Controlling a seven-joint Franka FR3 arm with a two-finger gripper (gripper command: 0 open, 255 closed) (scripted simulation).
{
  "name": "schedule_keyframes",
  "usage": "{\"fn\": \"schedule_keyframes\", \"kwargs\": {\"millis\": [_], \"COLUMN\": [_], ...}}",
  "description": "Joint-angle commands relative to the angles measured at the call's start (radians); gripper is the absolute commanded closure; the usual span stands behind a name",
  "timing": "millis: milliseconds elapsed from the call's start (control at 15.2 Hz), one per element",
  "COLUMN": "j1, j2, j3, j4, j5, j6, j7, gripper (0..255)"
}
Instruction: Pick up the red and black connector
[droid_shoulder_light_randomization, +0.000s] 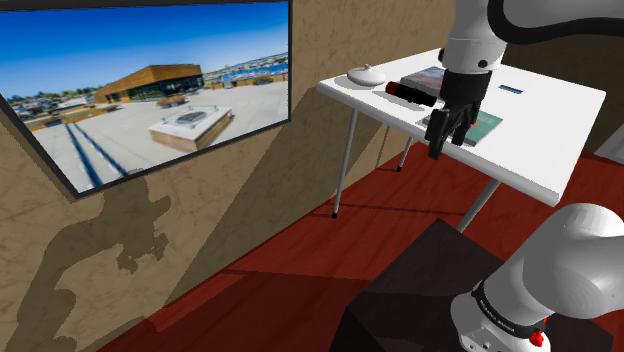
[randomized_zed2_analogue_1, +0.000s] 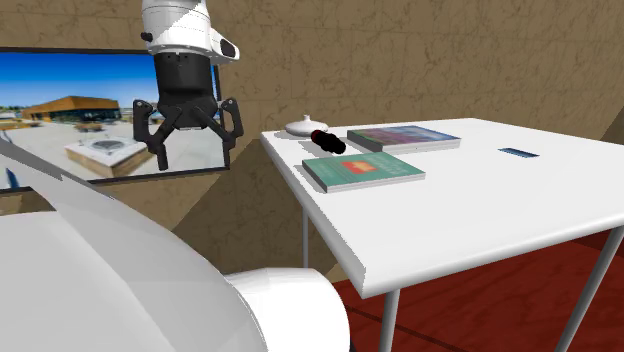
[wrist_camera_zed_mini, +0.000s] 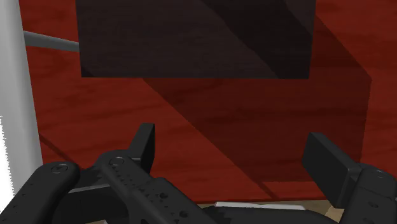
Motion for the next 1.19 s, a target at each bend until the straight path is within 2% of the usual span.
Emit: {"fn": "schedule_keyframes", "kwargs": {"millis": [0,594,1122], "j1": [0.0,-0.057,-0.091], "j2": [0.0,0.236,0.475], "j3": [0.0,-0.133,-0.238], "j4": [0.0,0.146,0.35], "j5": [0.0,-0.09,-0.1], "j6": [0.0,0.136,0.214], "j7": [0.0,-0.143,-0.269], "gripper": [0,0,0]}}
